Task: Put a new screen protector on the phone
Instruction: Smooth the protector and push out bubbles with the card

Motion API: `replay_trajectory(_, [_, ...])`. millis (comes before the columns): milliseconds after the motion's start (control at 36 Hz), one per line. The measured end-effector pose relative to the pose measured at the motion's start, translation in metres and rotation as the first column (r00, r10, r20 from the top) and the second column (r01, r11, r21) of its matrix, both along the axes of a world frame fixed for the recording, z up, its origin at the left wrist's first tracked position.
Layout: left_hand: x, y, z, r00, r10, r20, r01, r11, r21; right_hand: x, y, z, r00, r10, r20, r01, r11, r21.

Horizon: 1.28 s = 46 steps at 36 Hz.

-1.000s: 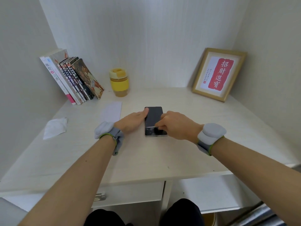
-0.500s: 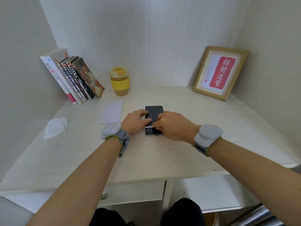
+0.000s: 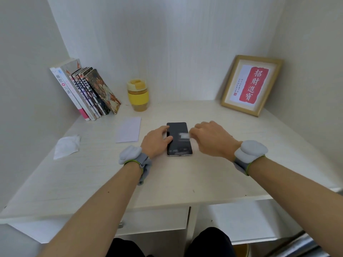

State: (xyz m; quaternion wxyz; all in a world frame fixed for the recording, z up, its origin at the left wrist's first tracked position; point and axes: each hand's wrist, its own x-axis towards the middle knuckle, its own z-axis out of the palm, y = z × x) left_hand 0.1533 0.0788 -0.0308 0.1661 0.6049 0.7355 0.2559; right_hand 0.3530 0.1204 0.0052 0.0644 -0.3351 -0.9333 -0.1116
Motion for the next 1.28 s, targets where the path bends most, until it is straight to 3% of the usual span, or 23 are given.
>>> replay_trajectory(83, [0.002,0.0,-0.001,0.993,0.113,-0.022,-0.112,0.992,0.061,0.006,0.008,0.001,0.944,-0.287,-0.161,0.246,0.941,-0.231])
replay_trajectory(194, [0.007,-0.004,0.003,0.975,0.203,-0.094,-0.204,0.979,0.003,0.002,0.016,0.001,0.769,-0.6,-0.22,0.413,0.73,-0.545])
replay_trajectory(278, [0.008,-0.005,0.0,0.961,0.229,-0.157,-0.238,0.97,-0.044,0.001,0.015,0.0,0.697,-0.677,-0.236,0.35,0.609,-0.712])
replay_trajectory(417, [0.009,-0.009,0.0,0.962,0.195,-0.189,-0.217,0.97,-0.105,-0.008,0.003,0.0,0.669,-0.711,-0.217,0.184,0.441,-0.878])
replay_trajectory(667, [0.013,-0.014,0.002,0.968,0.151,-0.199,-0.186,0.968,-0.169,-0.015,0.001,-0.005,0.601,-0.791,-0.114,0.099,0.215,-0.972])
replay_trajectory(889, [0.01,-0.011,0.002,0.98,0.08,-0.181,-0.116,0.973,-0.201,-0.013,-0.003,-0.005,0.62,-0.762,-0.185,0.134,0.335,-0.933])
replay_trajectory(1278, [0.012,-0.016,0.012,0.976,0.007,-0.218,-0.06,0.969,-0.239,-0.012,-0.007,-0.004,0.672,-0.713,-0.197,0.167,0.406,-0.899])
